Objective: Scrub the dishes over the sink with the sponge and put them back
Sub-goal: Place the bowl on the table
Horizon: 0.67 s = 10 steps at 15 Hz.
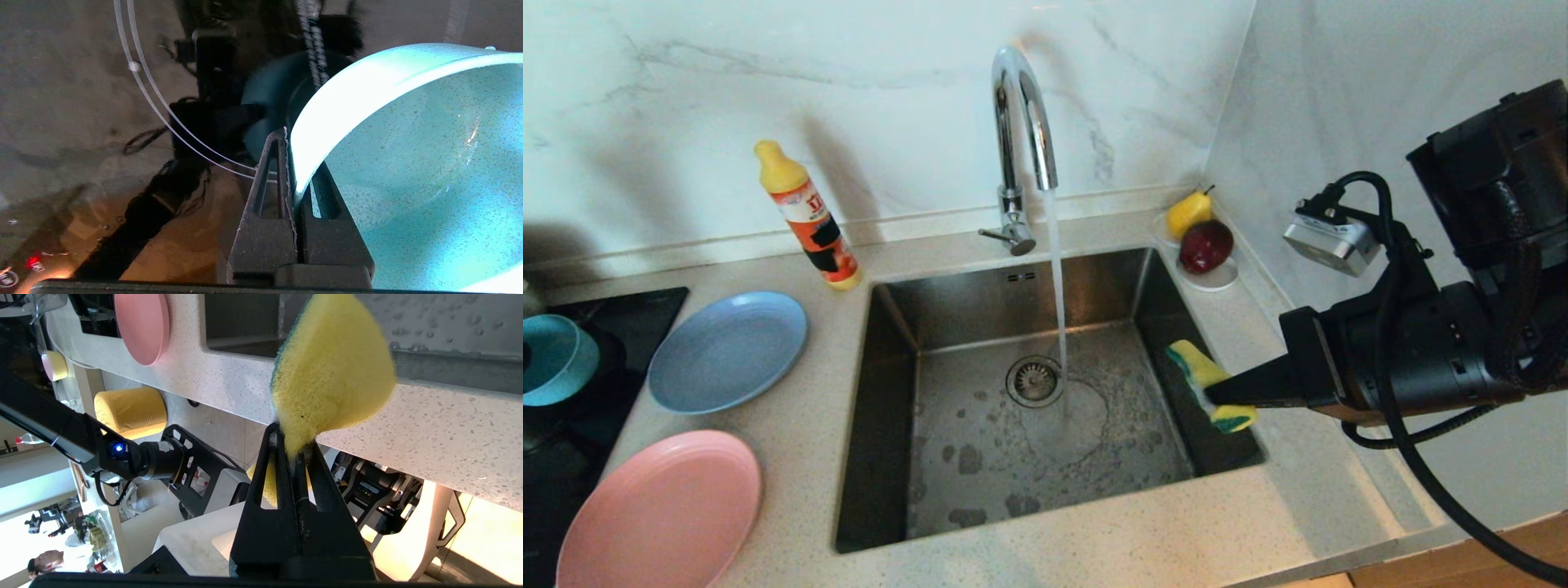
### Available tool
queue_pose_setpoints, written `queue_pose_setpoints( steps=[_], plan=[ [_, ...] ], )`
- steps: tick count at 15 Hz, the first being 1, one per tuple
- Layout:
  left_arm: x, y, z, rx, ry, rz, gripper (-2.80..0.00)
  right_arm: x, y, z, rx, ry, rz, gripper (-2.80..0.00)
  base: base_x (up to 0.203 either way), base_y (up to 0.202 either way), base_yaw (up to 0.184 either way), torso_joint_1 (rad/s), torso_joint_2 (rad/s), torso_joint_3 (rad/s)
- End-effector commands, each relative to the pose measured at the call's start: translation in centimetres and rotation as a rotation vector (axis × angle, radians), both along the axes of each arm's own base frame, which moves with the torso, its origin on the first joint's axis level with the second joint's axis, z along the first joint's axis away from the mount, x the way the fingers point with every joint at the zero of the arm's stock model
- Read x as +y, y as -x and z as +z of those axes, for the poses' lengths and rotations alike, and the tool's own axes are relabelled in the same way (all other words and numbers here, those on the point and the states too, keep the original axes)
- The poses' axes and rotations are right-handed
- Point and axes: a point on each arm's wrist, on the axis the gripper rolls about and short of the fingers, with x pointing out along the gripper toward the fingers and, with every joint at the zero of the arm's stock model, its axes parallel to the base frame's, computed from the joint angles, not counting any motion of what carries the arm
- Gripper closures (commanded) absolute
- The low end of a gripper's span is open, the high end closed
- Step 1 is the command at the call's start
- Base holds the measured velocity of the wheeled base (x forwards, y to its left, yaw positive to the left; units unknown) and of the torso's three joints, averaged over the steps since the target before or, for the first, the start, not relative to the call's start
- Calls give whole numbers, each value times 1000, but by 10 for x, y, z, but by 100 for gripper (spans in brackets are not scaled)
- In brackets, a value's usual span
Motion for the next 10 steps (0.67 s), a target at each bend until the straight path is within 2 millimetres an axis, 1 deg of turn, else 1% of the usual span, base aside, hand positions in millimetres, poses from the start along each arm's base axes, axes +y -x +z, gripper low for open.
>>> queue_pose_setpoints(
  steps=[1,2,4,7,9,10],
  plan=[
    [13,-1,-10,16,35,30,0,1,-1,-2,12,3,1,0,0,0,0,0,0,0],
    [15,-1,-14,30,51,34,0,0,0,-2,12,3,1,0,0,0,0,0,0,0],
    [16,-1,-15,30,51,36,0,0,0,-5,17,8,0,0,0,0,0,0,0,0],
    [18,-2,-22,40,63,36,0,0,1,-6,21,9,0,0,0,0,0,0,0,0],
    [18,-2,-20,29,61,32,0,-1,2,-6,25,10,-1,0,0,0,0,0,0,0],
    [18,-2,-18,10,70,17,-280,-1,2,-6,24,11,-2,0,0,0,0,0,0,0]
  ],
)
